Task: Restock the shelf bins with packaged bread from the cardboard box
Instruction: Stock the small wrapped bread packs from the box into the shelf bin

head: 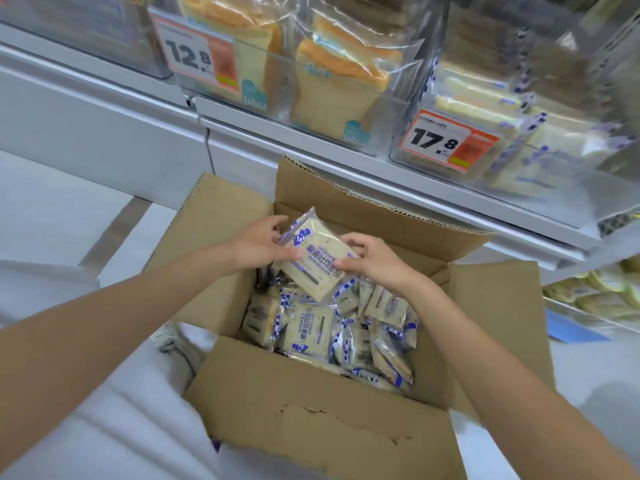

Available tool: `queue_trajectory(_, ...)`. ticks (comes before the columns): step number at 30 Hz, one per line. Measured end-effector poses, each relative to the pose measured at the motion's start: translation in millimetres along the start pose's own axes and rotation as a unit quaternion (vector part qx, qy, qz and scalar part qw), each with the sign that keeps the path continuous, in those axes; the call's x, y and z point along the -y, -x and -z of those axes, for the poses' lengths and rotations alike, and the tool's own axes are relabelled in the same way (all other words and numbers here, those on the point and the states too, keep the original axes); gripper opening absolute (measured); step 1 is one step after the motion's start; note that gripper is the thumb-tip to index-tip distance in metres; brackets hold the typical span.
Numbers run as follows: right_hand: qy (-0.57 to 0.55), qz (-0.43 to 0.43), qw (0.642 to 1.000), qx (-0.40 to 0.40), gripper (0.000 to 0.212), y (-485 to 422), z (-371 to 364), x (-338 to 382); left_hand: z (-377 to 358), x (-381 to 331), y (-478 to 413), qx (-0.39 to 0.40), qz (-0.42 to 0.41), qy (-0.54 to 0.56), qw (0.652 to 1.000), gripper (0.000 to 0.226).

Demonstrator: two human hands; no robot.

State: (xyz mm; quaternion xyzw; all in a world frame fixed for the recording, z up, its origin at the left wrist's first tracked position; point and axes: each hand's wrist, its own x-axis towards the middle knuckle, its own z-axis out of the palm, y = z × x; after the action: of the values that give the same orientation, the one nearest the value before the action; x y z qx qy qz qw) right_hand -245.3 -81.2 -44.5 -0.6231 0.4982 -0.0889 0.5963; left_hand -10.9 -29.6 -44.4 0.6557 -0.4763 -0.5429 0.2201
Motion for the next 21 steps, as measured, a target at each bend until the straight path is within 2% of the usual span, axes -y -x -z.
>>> queue_trajectory(2,-0.001,-0.007,1.0,-0.017,0.054,-2.8,-5.8,-3.0,8.5,5.6,1.6,-0.002,0.006,0.005,1.0,0.041)
queue_trajectory(4,0.006,-0.028,0.998,-0.064,0.061,-3.3,-8.1,-19.4,17.8,11.7,2.2,-0.045,0.01,0.044,0.998,0.025)
queue_trajectory(6,0.019,-0.089,0.99,-0.105,0.058,-7.1,-12.7,-50.4,25.7,16.7,3.9,-0.082,0.012,0.078,0.994,0.021)
queue_trajectory(7,0.034,-0.134,0.985,-0.101,0.058,-9.5,-18.4,-68.6,28.4,20.0,4.1,-0.089,0.019,0.087,0.992,0.02)
queue_trajectory(9,0.053,-0.219,0.973,-0.056,0.069,-15.1,-37.5,-102.5,30.4,29.3,2.8,-0.081,0.044,0.104,0.99,0.023)
queue_trajectory(11,0.035,-0.258,0.965,-0.032,0.081,-21.1,-59.9,-128.1,29.7,37.4,3.2,-0.07,0.062,0.102,0.99,0.024)
queue_trajectory(15,0.03,-0.219,0.973,-0.073,0.068,-32.8,-79.7,-147.9,27.4,41.0,4.4,-0.067,0.087,0.113,0.988,0.029)
queue_trajectory(18,0.065,-0.168,0.983,-0.046,0.054,-31.4,-67.7,-140.9,23.2,39.5,4.8,-0.066,0.105,0.128,0.984,0.037)
queue_trajectory(21,0.096,-0.128,0.986,-0.035,0.04,-22.3,-46.0,-122.1,16.8,35.1,4.7,-0.063,0.116,0.129,0.983,0.035)
